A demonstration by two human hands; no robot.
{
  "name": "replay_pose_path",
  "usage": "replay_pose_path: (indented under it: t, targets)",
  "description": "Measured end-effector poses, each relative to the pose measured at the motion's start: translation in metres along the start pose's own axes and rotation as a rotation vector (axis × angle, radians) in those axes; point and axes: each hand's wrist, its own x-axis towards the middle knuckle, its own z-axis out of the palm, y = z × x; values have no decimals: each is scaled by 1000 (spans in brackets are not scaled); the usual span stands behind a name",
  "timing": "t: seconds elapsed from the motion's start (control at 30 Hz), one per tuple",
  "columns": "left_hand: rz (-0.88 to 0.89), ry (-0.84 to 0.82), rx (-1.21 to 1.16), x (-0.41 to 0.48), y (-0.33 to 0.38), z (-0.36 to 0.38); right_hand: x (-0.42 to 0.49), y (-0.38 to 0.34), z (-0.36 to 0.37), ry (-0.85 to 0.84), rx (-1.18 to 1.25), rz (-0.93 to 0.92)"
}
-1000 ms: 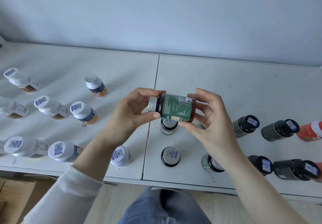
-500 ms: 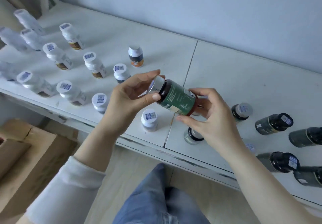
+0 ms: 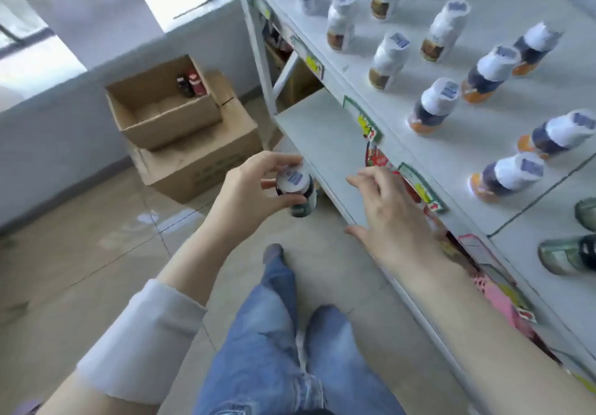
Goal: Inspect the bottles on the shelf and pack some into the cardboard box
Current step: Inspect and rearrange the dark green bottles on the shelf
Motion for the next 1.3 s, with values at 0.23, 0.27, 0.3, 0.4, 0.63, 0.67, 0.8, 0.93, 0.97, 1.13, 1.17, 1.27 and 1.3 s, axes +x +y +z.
replay_pose_path:
  t: [0.23, 0.27, 0.3, 0.4, 0.63, 0.67, 0.8, 0.93, 0.97, 1.13, 1.17, 1.27, 1.3]
  targets:
    - [-124, 282, 18, 4, -98, -105, 118, -98, 69, -123, -87, -205]
    - [-142, 334, 5, 7, -113, -122, 138, -115, 79, -130, -92, -227]
    - [-157, 377, -6, 11, -129, -138, 157, -131, 89, -131, -99, -244]
    - [-195, 435, -39, 29, -168, -184, 211, -173, 114, -142, -116, -276]
    - [-282, 487, -120, 105, -231, -270, 337, -230, 155, -202, -99, -304]
    - [-299, 485, -130, 120, -241, -277, 356, -233, 162, -205, -92, -301]
    - [-384, 490, -169, 177, -287, -300, 432, -236, 196, -216, -60, -304]
    - [-492, 522, -140, 235, -335, -311, 501, -230, 238, -272, -57, -297]
    - [-524, 530, -148, 251, -346, -313, 517, -228, 248, -278, -55, -297]
    - [-649, 580, -236, 333, -423, -306, 588, -206, 319, -336, -48, -265]
    - [-669, 591, -254, 351, -445, -301, 602, -199, 340, -347, -52, -266]
    - [-674, 609, -199, 398, -523, -278, 639, -177, 412, -400, -64, -257]
    - [-670, 613, -176, 411, -549, -270, 649, -170, 435, -408, -69, -261]
